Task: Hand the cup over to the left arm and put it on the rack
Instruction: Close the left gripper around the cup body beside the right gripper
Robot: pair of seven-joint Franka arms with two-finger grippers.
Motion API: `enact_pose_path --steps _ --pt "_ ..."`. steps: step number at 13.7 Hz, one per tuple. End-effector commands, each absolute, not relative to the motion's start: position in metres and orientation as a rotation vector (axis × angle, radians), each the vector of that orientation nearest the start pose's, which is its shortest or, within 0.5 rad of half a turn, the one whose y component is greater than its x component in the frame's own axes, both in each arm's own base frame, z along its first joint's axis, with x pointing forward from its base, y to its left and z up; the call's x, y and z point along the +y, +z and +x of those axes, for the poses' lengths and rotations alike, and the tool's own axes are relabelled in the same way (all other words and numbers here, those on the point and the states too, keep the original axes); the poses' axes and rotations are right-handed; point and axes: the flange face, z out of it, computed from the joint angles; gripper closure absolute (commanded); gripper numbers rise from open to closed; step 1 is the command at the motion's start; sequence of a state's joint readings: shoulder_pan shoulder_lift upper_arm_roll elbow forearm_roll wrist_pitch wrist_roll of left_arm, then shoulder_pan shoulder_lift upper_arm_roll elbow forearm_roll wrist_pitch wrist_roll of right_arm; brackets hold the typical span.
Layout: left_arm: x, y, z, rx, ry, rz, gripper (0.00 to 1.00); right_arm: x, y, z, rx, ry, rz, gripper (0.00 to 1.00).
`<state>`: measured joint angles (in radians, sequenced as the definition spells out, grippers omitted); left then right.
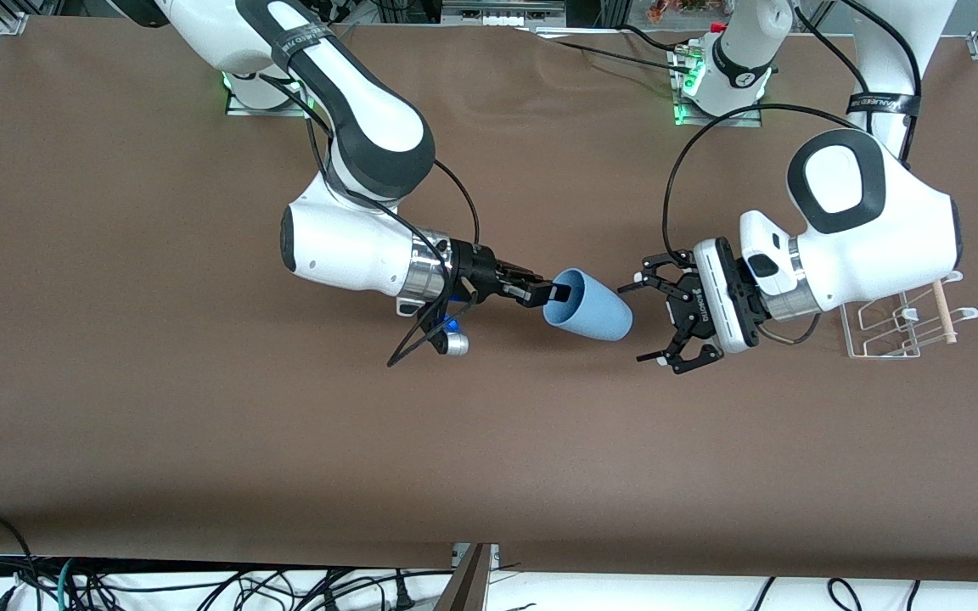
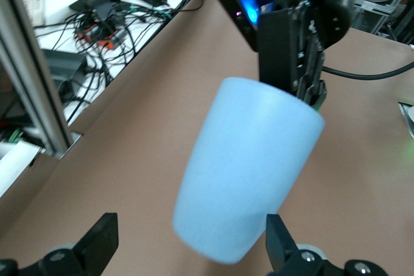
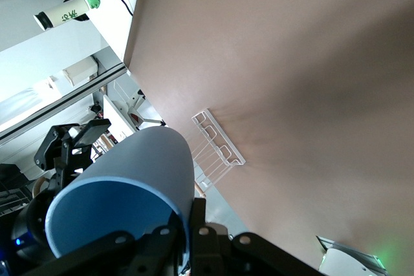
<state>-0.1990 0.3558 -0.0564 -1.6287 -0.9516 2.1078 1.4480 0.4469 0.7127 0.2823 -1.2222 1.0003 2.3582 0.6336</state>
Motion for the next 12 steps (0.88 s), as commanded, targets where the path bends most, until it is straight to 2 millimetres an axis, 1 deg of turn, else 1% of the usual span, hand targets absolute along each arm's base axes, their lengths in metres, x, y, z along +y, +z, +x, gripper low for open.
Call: enact_pose_path --steps 1,4,9,10,11,12 --pt "-0.2245 0.4435 0.6466 -1.422 0.760 1.895 0.00 0.4795 0.4243 0.6229 0.625 0.422 -1.964 1.00" --pt "-0.2285 0.4396 0.6428 -1.435 0.734 1.878 0.00 0.4789 0.4253 0.6228 0.622 0.426 -1.964 1.00" --pt "-0.2292 0.4341 0.6397 -1.462 0.714 1.862 0.00 0.4789 0.4264 0.6227 0.624 0.427 -1.963 1.00" --pt "-0.2294 0.4339 0.6392 -1.498 0.727 1.836 0.07 0.4789 0.4264 0.6227 0.624 0.427 -1.963 1.00" --pt "-0.2276 0.4340 0.6400 -1.528 0.747 1.816 0.34 0.4789 0.4264 0.6227 0.624 0.427 -1.963 1.00" --pt "-0.2267 0.4350 0.6400 -1.536 0.752 1.811 0.64 0.4789 0.4264 0.6227 0.624 0.427 -1.963 1.00"
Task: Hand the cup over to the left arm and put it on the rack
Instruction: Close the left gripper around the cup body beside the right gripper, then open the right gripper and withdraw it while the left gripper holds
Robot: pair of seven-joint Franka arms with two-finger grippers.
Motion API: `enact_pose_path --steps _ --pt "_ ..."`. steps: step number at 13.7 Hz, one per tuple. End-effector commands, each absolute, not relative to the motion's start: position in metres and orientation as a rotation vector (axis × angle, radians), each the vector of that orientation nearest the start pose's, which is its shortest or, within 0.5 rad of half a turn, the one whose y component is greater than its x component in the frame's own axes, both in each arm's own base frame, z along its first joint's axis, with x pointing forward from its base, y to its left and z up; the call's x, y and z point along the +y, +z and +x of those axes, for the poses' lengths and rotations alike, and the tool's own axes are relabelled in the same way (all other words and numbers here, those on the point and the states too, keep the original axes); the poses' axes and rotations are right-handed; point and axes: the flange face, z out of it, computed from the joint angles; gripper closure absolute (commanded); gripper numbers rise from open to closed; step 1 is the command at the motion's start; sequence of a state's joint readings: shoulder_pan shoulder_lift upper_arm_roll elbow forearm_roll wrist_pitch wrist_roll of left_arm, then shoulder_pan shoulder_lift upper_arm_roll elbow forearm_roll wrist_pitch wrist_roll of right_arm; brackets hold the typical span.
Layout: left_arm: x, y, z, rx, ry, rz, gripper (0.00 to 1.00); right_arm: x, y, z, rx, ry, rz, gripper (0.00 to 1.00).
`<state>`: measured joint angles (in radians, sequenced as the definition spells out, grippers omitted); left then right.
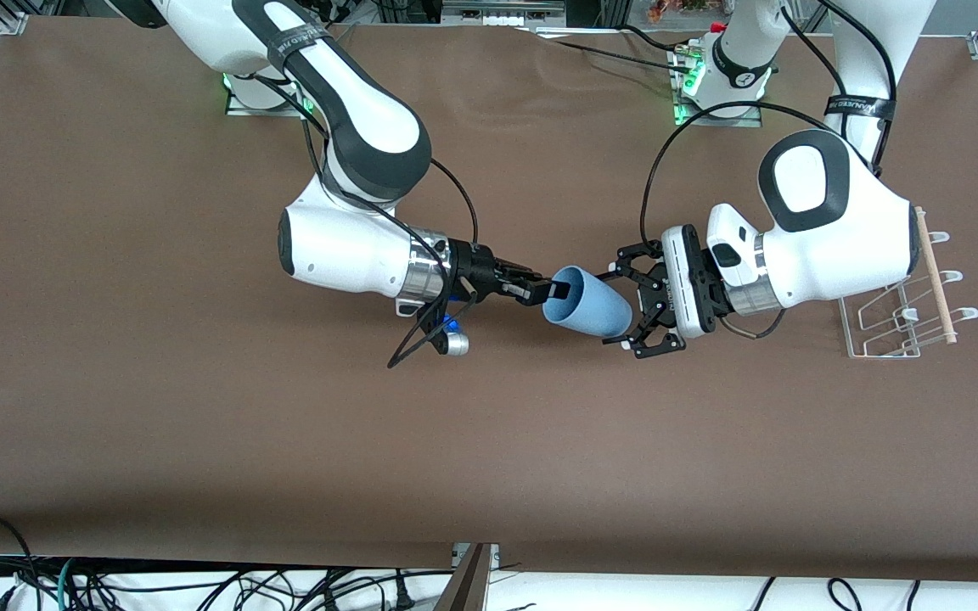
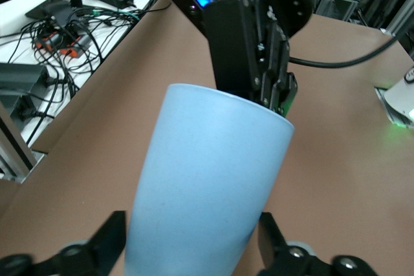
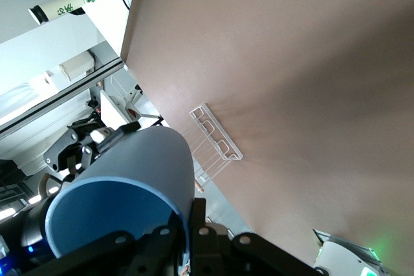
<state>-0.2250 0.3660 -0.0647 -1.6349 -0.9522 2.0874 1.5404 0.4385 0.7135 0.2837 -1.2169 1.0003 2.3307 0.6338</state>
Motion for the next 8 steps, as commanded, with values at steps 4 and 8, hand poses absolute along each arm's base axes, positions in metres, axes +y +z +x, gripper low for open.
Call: enact_pose_path --steps 4,8 --pt "-0.2261 0.4366 0.6400 -1.530 0.749 1.812 0.87 0.4794 0.4278 0.6220 0.623 0.428 -1.962 1.00" --pt "-0.2232 0.4392 0.6394 -1.527 0.738 1.802 0.89 0.4724 0.4317 0.6270 0.626 0.414 -1.958 0.00"
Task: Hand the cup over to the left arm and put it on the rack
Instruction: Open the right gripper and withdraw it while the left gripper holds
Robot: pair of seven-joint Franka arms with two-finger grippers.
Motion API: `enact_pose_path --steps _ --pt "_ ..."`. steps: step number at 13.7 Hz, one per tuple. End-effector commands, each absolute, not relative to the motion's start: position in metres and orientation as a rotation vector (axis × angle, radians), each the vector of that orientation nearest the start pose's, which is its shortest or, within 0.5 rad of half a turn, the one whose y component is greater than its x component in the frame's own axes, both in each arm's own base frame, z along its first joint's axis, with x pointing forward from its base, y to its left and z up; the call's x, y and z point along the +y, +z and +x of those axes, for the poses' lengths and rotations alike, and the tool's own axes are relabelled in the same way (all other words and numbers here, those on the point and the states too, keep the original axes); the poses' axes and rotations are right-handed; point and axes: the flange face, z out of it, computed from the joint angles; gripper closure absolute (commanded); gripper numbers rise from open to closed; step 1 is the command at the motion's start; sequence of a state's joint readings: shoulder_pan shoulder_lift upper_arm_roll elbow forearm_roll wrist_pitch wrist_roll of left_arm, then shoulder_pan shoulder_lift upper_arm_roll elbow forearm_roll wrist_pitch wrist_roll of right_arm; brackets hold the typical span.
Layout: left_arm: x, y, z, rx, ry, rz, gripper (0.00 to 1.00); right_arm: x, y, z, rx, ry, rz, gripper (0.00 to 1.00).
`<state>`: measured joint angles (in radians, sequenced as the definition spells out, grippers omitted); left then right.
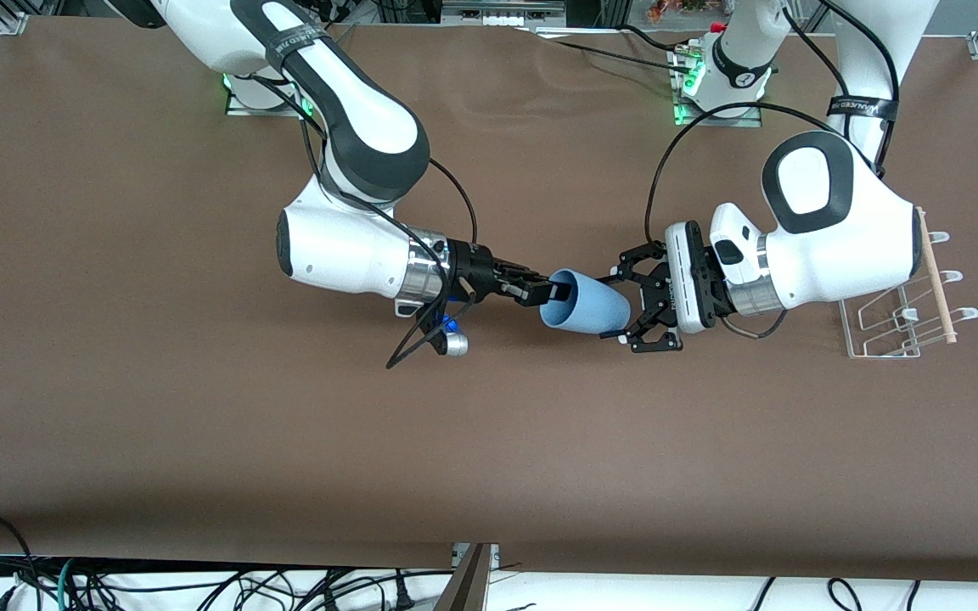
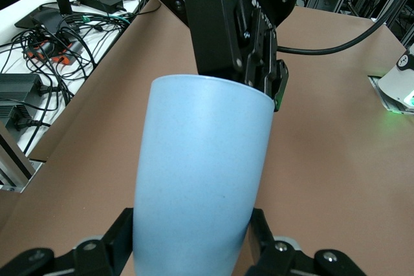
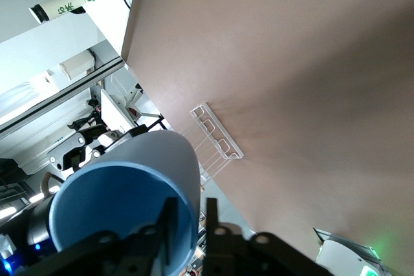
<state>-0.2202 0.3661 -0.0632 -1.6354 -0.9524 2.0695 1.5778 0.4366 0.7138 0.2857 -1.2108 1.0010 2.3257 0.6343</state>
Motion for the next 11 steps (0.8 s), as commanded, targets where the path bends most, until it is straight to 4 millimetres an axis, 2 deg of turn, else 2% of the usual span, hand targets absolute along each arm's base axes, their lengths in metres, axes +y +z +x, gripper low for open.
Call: enact_pose_path --steps 1,3,4,6,9,11 --pt "-0.224 0.441 0.638 -1.524 0.731 1.795 0.89 0.468 0.432 0.630 0.633 0.413 -1.956 0.00" --pt "-0.219 0.440 0.638 -1.521 0.712 1.788 0.89 0.449 0.433 0.641 0.629 0.442 -1.959 0.00" --pt "-0.214 0.441 0.638 -1.510 0.700 1.788 0.90 0.435 0.443 0.650 0.615 0.454 -1.951 0.00" --pt "-0.201 0.448 0.638 -1.472 0.657 1.793 0.94 0.402 0.446 0.666 0.596 0.485 -1.961 0.00" --pt "-0.162 0.450 0.637 -1.487 0.543 1.841 0.96 0.360 0.444 0.682 0.516 0.461 -2.014 0.00" --pt "-0.133 0.443 0.633 -1.569 0.400 1.904 0.96 0.342 0.442 0.688 0.452 0.381 -2.117 0.00"
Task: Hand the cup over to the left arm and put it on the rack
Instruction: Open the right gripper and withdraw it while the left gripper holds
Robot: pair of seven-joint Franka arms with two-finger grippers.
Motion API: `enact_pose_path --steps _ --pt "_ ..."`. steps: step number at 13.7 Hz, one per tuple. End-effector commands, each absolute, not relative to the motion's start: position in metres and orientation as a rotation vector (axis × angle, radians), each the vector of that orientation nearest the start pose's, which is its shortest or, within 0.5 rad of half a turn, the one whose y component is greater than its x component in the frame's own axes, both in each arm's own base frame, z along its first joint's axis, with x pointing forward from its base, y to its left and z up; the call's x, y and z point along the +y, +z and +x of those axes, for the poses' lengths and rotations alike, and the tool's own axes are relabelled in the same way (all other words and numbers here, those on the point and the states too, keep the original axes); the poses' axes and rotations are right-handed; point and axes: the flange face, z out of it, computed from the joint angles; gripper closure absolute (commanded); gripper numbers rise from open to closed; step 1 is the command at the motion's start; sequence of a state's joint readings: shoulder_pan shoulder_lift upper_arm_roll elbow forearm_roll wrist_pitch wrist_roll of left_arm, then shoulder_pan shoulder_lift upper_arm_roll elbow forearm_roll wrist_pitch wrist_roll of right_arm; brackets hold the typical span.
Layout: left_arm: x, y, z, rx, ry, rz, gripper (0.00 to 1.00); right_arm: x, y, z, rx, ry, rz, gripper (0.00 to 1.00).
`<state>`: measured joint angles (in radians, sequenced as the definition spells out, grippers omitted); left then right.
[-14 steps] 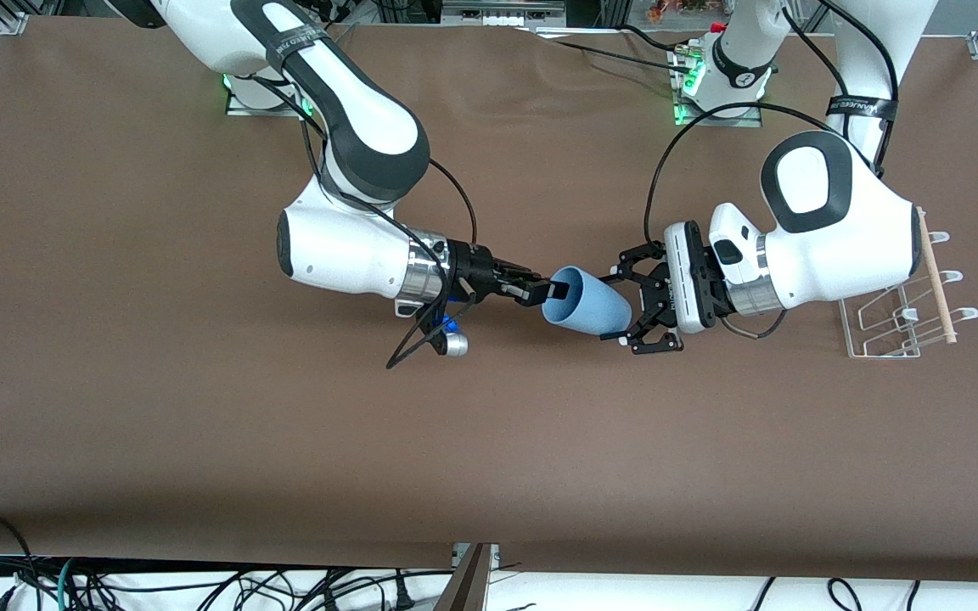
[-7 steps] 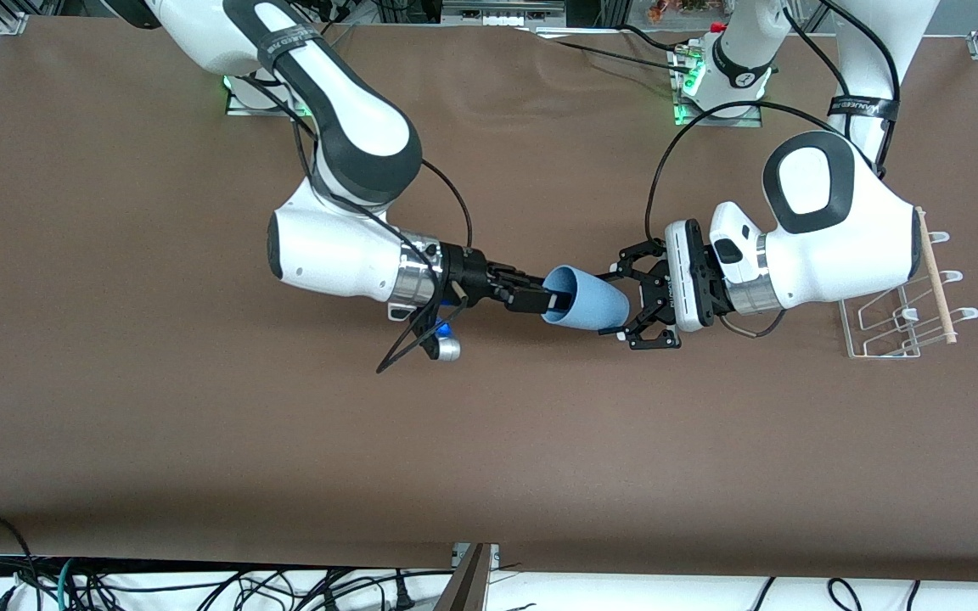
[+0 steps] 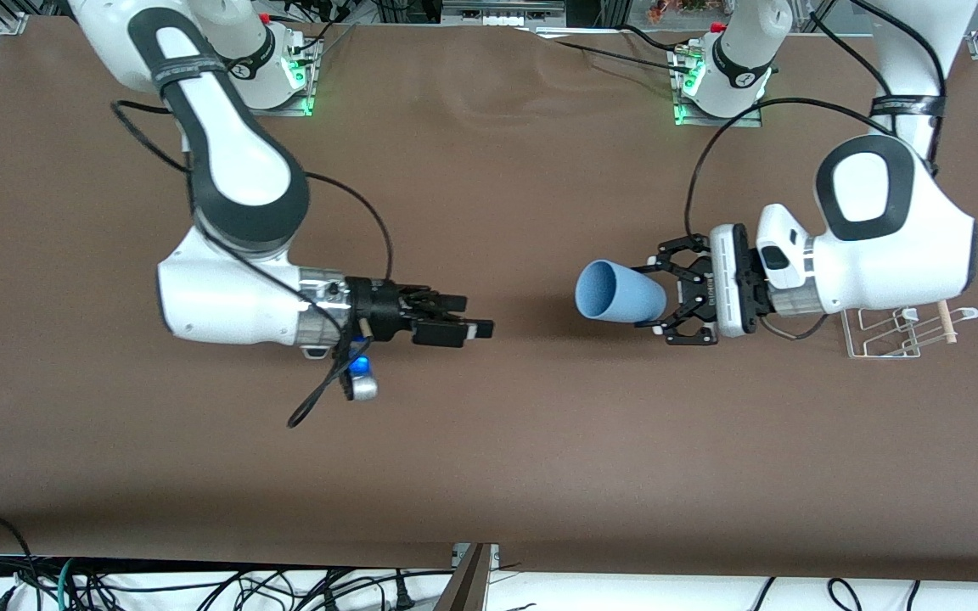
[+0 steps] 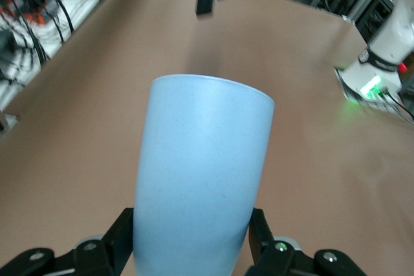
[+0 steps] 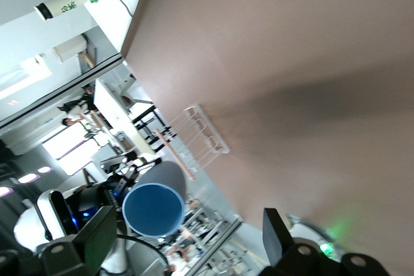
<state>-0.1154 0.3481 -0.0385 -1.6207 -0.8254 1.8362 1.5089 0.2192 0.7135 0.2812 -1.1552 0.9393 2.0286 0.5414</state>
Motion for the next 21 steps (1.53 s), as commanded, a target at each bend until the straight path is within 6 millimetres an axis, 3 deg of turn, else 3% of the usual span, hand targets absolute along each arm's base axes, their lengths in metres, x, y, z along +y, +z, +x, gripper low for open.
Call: enact_pose_path --steps 1,3,6,10,12,16,18,19,21 --pt "-0.114 0.440 0.633 -1.587 0.350 1.940 0.96 0.333 0.438 0.691 0.419 0.335 -2.197 0.00" --pt "-0.092 0.431 0.627 -1.630 0.206 1.984 0.96 0.315 0.428 0.693 0.355 0.264 -2.386 0.00" --pt "-0.062 0.421 0.621 -1.734 -0.074 2.139 0.95 0.268 0.426 0.697 0.252 0.222 -2.621 0.00" --pt "-0.030 0.424 0.615 -1.825 -0.456 2.324 0.95 0.213 0.436 0.698 -0.026 0.127 -2.933 0.00" --pt "-0.015 0.424 0.613 -1.844 -0.677 2.445 0.95 0.181 0.455 0.696 -0.024 0.069 -3.000 0.00" --pt "0.008 0.424 0.606 -1.846 -1.091 2.593 0.96 0.123 0.513 0.685 0.084 -0.078 -3.089 0.00" --pt "0.017 0.423 0.600 -1.777 -1.259 2.661 1.00 0.095 0.532 0.667 -0.012 -0.082 -3.171 0.00" --pt "0.011 0.421 0.596 -1.766 -1.359 2.692 1.00 0.081 0.540 0.659 -0.071 -0.083 -3.177 0.00" --pt "-0.011 0.409 0.581 -1.686 -1.673 2.798 1.00 0.073 0.557 0.647 -0.076 -0.099 -3.180 0.00"
